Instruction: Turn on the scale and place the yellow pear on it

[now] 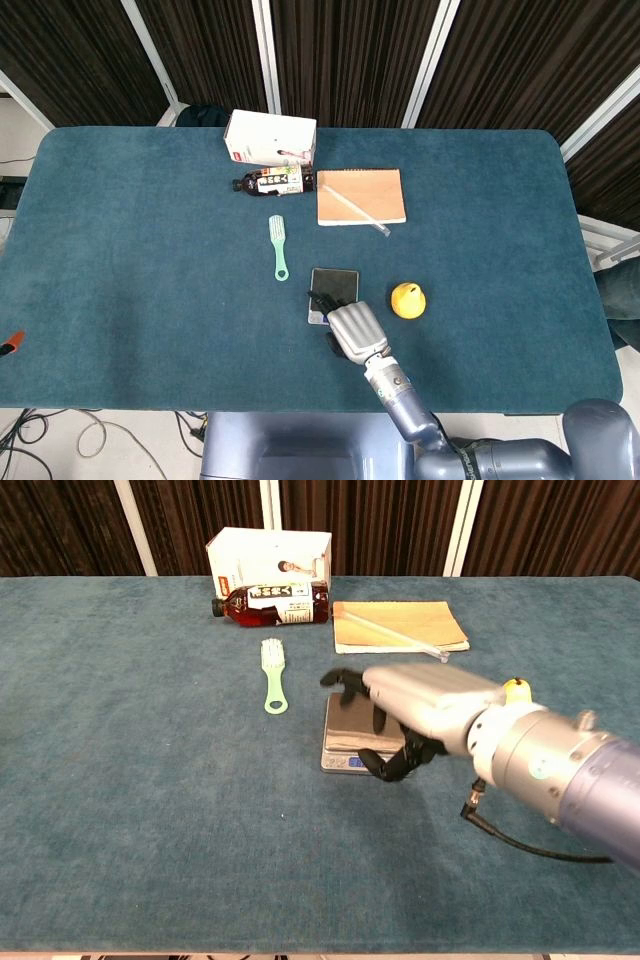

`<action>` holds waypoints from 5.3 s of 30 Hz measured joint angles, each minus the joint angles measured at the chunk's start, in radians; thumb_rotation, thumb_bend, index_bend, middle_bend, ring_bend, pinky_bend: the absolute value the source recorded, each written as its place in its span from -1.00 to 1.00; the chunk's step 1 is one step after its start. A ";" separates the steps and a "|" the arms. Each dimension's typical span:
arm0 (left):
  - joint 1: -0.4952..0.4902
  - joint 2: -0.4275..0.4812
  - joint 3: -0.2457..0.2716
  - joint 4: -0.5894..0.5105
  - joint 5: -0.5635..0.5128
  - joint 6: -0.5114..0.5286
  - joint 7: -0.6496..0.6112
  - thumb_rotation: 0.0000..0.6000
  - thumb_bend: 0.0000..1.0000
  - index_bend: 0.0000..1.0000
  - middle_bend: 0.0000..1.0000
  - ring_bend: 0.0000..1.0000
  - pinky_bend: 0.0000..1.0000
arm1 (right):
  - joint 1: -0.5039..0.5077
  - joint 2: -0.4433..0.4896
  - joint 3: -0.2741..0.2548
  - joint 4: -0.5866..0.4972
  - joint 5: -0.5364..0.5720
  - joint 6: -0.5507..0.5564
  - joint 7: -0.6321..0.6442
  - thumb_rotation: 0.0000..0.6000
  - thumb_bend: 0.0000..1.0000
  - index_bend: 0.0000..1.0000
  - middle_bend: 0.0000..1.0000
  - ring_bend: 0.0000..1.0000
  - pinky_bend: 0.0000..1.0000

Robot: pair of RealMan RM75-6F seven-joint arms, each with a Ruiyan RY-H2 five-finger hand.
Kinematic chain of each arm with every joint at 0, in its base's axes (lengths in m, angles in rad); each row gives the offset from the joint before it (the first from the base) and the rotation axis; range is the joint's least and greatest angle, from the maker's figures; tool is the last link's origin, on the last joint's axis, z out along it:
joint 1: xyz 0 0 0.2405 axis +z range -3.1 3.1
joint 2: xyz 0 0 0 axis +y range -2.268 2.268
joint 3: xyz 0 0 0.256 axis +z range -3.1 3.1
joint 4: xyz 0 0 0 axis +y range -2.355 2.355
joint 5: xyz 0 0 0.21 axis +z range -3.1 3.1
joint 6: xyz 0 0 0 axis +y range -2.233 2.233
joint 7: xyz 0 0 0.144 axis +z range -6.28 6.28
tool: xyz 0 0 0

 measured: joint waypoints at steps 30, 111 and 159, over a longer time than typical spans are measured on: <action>0.002 -0.006 0.005 -0.005 0.006 0.009 0.017 1.00 -1.00 -0.93 -1.00 -1.00 -1.00 | -0.114 0.265 0.166 0.042 0.083 -0.183 0.583 1.00 -0.22 -0.94 -0.91 -0.92 -1.00; 0.006 0.022 0.002 -0.012 -0.005 -0.007 -0.017 1.00 -1.00 -0.92 -1.00 -1.00 -1.00 | 0.080 -0.089 0.196 0.257 0.156 -0.094 0.302 1.00 -0.22 -0.64 -0.30 -0.19 0.73; 0.008 0.022 0.006 -0.032 -0.014 0.005 0.025 1.00 -1.00 -0.92 -1.00 -1.00 -1.00 | 0.084 -0.016 0.219 0.178 0.137 -0.126 0.380 1.00 -0.74 -1.00 -1.00 -1.00 -1.00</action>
